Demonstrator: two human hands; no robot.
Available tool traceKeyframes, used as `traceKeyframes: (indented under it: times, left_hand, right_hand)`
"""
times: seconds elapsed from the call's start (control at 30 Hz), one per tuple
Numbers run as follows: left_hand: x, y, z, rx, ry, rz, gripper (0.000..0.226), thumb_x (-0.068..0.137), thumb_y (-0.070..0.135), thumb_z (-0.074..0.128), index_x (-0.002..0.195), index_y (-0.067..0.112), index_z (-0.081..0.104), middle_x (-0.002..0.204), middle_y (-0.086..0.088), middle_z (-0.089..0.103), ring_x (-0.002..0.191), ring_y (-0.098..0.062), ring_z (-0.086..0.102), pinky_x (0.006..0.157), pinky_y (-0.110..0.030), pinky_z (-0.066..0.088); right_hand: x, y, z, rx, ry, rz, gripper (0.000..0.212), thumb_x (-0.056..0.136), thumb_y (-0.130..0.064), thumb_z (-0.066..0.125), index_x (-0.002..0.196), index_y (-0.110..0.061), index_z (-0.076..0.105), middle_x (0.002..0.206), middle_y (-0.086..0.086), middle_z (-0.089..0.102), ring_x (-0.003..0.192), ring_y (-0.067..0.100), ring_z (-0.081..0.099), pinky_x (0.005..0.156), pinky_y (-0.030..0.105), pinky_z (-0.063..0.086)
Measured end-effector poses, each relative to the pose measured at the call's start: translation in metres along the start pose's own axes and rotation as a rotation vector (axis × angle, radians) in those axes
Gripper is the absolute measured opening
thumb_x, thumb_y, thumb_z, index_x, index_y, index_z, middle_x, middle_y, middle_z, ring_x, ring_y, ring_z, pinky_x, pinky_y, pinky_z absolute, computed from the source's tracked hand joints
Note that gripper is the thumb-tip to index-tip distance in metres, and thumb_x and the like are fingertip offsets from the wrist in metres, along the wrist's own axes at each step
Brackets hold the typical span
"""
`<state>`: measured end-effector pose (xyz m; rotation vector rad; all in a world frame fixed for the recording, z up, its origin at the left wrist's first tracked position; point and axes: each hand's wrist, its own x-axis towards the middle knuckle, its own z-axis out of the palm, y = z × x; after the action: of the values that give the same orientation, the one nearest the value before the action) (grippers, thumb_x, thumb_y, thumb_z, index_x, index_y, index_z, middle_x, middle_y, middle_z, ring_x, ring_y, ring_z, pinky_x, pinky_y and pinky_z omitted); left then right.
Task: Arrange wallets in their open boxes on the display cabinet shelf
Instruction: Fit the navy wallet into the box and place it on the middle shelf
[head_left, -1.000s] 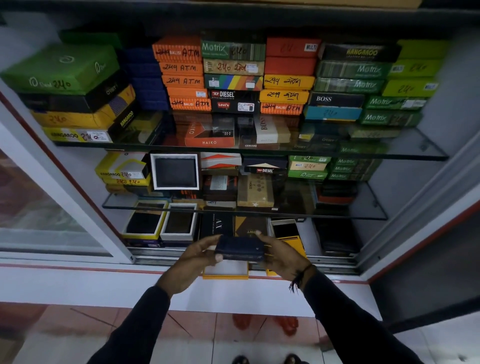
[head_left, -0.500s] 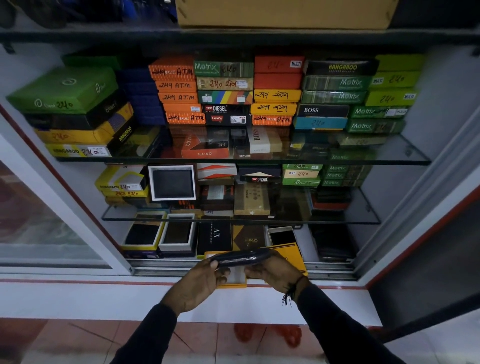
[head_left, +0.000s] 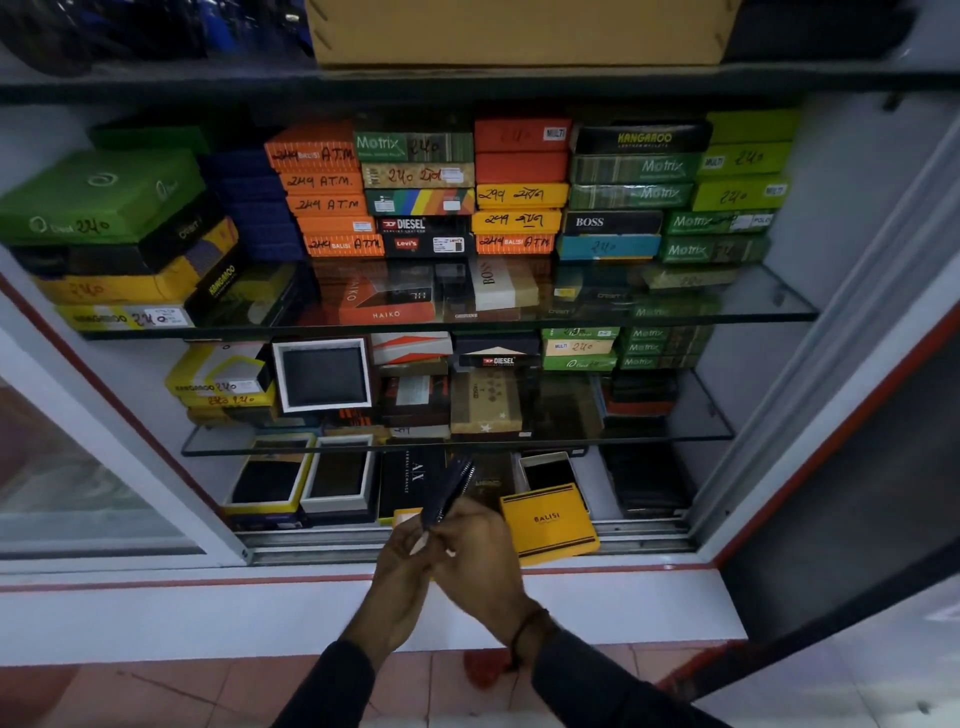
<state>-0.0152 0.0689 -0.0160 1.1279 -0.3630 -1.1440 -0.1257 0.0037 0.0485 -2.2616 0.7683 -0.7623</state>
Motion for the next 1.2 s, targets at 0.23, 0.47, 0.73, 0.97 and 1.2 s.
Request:
traceKeyframes:
  times: [0.23,0.47,0.73,0.97,1.2]
  left_hand:
    - [-0.003,-0.002,-0.021,0.011,-0.053,-0.021,0.056,0.065,0.015,0.091,0.115,0.004,0.072,0.126,-0.026,0.068,0.109,-0.032,0.065,0.102,-0.047,0.046]
    - [-0.015,0.017,-0.026,-0.024,-0.109,-0.068,0.039,0.07,0.0,0.08,0.105,0.017,0.078,0.108,-0.005,0.077,0.099,-0.017,0.073,0.081,-0.024,0.06]
    - [-0.023,0.028,0.002,0.022,-0.393,-0.13,0.068,0.078,0.005,0.08,0.141,0.006,0.055,0.137,-0.015,0.063,0.126,-0.026,0.059,0.11,-0.032,0.047]
    - [-0.025,0.035,0.013,0.014,-0.369,-0.151,0.086,0.07,-0.008,0.083,0.145,0.013,0.047,0.141,-0.018,0.061,0.129,-0.032,0.059,0.099,-0.033,0.055]
    - [-0.01,0.054,-0.001,0.247,-0.197,-0.119,0.081,0.084,-0.007,0.072,0.146,0.036,0.042,0.135,-0.009,0.064,0.116,-0.03,0.068,0.09,-0.046,0.06]
  right_hand:
    - [0.011,0.007,-0.03,-0.033,-0.069,0.038,0.02,0.087,-0.022,0.061,0.084,-0.015,0.079,0.084,0.001,0.075,0.078,0.009,0.064,0.075,0.022,0.052]
    - [0.029,0.038,-0.077,0.534,0.145,0.573,0.012,0.08,-0.016,0.077,0.092,-0.014,0.08,0.085,0.001,0.077,0.067,0.005,0.06,0.055,0.014,0.047]
    - [0.022,0.064,-0.071,1.153,-0.116,0.988,0.018,0.092,-0.011,0.058,0.102,-0.005,0.072,0.092,0.01,0.071,0.075,0.017,0.061,0.063,0.026,0.051]
    - [0.004,0.063,-0.04,1.325,-0.16,0.985,0.026,0.088,-0.022,0.058,0.105,-0.004,0.066,0.091,0.016,0.076,0.089,0.034,0.068,0.079,0.048,0.056]
    - [0.007,0.086,-0.058,1.061,-0.308,0.949,0.04,0.091,-0.044,0.061,0.119,-0.016,0.067,0.12,0.009,0.072,0.11,0.029,0.063,0.09,0.04,0.048]
